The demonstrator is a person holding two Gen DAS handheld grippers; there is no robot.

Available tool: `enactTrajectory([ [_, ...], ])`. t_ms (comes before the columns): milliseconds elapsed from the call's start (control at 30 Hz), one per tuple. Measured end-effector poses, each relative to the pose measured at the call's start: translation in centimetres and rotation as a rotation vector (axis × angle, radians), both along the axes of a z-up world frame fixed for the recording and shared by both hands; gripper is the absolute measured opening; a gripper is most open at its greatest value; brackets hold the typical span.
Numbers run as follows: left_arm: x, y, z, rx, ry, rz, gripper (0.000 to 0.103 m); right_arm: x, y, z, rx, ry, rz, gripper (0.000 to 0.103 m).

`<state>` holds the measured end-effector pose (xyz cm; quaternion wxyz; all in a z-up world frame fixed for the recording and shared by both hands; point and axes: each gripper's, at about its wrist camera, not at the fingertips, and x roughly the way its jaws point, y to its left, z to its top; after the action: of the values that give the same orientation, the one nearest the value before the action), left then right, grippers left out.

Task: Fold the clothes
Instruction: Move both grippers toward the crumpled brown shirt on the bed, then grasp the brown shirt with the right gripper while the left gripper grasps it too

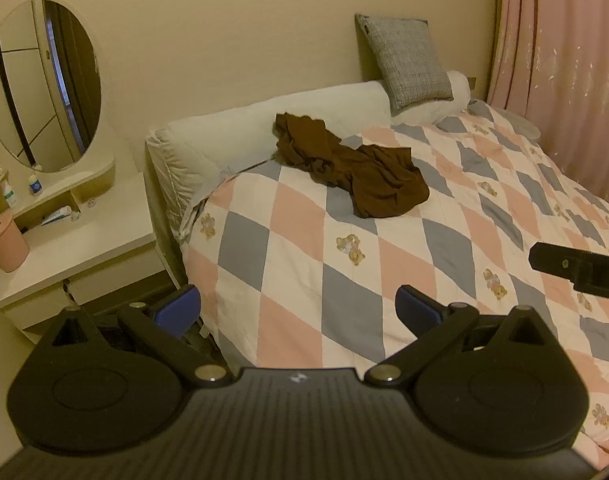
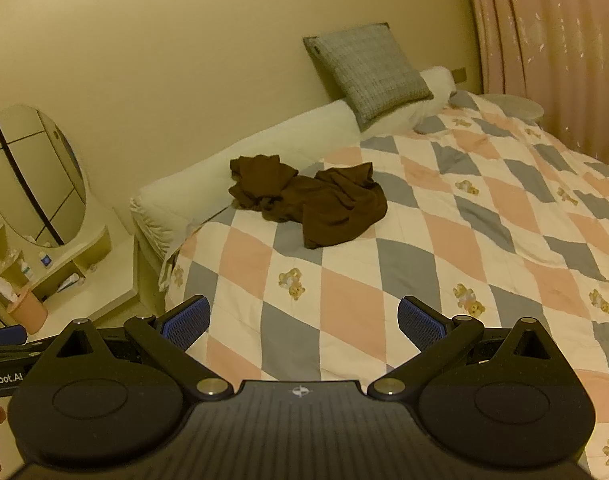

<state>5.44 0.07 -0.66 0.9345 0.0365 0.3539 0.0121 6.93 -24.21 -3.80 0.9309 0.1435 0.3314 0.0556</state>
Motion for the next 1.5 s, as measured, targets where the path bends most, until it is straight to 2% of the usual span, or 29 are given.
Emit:
enactTrajectory([
  [233,5.7,1.4,-2.6,-0.021,0.066,-0.025,0.103,4.9,0.3,-3.1,-0.009,0.077,-0.037,0.103],
  [567,19.5,3.6,-8.6,-0.022,0.182,-0.111,0.102,15.2,1.6,-10.1,-0.043,0.264,-0.128,0.103],
  [800,28.5,6.1,-12.1,-0.028,0.266,-0.138,0.102,21.8,3.0,-14.2,-0.035,0.319,-0.173,0.103],
  [900,32.0,7.4,-13.2,-0.031,0.284,-0.144,0.102,25.1,4.0,-15.9,-0.063,0.336,-0.171,0.103],
  [1100,39.7,9.2,-15.1,-0.066,0.297,-0.154,0.102,31.6,6.0,-18.9,-0.136,0.314,-0.108,0.101],
  [1200,43.6,9.2,-15.9,-0.071,0.269,-0.182,0.102,34.9,7.3,-20.0,-0.201,0.260,-0.050,0.092],
  [1333,48.8,8.5,-16.6,-0.082,0.211,-0.222,0.102,39.8,9.7,-21.6,-0.339,0.198,0.052,0.085],
  [1400,51.3,7.8,-17.0,-0.098,0.188,-0.235,0.102,42.0,10.7,-23.0,-0.414,0.186,0.099,0.082],
  [1433,52.4,7.5,-17.1,-0.105,0.178,-0.235,0.102,42.8,11.1,-23.8,-0.440,0.186,0.119,0.075],
  [1500,54.8,6.8,-17.6,-0.131,0.165,-0.237,0.102,44.3,11.7,-25.2,-0.472,0.199,0.149,0.072],
])
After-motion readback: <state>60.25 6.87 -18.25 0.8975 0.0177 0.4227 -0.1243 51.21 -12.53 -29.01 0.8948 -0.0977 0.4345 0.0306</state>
